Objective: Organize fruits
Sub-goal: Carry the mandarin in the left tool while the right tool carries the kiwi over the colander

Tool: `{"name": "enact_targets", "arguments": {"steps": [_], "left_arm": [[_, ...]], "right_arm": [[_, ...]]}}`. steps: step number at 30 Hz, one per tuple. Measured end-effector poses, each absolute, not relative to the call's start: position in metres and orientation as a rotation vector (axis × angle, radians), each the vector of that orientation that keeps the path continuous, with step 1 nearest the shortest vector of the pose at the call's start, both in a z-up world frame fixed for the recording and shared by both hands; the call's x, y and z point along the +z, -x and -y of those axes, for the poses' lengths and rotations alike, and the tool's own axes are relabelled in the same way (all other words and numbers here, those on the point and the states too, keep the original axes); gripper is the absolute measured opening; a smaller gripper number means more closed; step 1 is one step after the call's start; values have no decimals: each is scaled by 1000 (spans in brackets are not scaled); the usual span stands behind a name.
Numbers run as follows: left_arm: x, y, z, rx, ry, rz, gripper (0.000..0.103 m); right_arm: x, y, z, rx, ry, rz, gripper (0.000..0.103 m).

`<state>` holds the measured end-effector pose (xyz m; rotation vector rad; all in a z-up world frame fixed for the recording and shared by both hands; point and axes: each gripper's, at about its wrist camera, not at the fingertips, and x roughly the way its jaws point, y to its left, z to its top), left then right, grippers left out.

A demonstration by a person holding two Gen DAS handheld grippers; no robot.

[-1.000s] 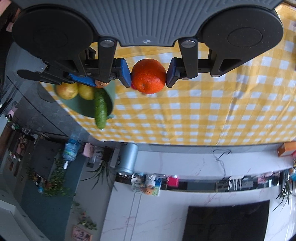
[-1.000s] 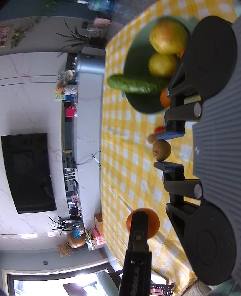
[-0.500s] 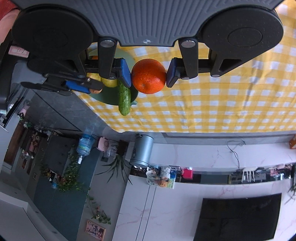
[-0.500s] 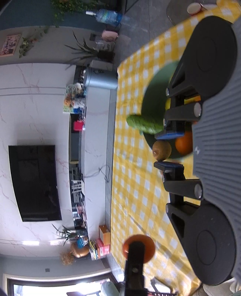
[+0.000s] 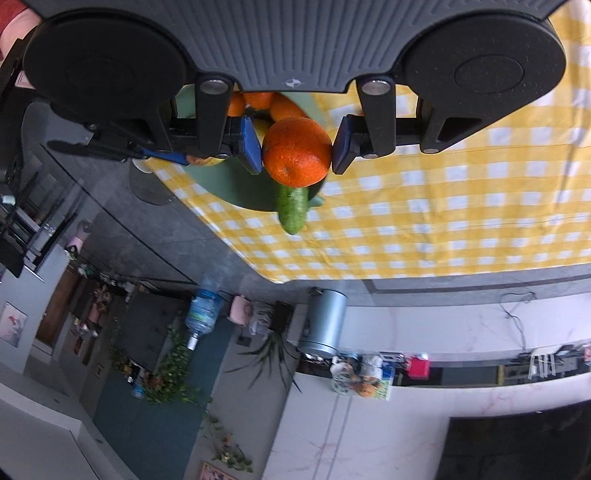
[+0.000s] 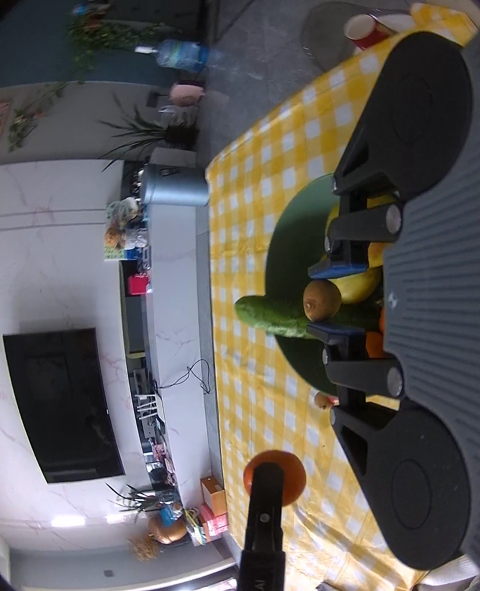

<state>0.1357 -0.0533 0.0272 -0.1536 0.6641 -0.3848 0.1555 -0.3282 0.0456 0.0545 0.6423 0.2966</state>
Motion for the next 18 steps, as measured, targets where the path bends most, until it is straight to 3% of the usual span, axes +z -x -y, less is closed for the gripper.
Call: {"name": "enact_targets", "arguments": {"steps": [18], "left_arm": [[-17, -183, 95, -507, 135, -836, 47]], "right_arm": [[16, -181, 325, 332, -92, -790, 22]]}}
